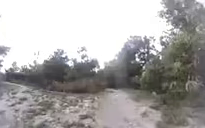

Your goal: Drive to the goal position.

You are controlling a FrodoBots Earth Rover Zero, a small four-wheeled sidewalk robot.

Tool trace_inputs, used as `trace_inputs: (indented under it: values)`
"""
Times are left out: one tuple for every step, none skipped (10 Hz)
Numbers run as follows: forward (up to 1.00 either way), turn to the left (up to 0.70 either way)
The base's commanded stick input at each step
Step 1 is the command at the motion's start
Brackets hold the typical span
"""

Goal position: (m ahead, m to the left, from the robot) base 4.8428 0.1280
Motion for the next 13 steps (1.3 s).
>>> trace_inputs:
  values:
    - [0.85, 0.00]
    - [0.85, 0.00]
    - [0.85, 0.00]
    - [0.85, 0.00]
    - [0.85, 0.00]
    - [0.85, 0.00]
    - [0.85, 0.00]
    - [0.85, 0.00]
    - [0.85, 0.00]
    - [0.85, 0.00]
    - [0.85, 0.00]
    - [0.85, 0.00]
    - [0.85, 0.00]
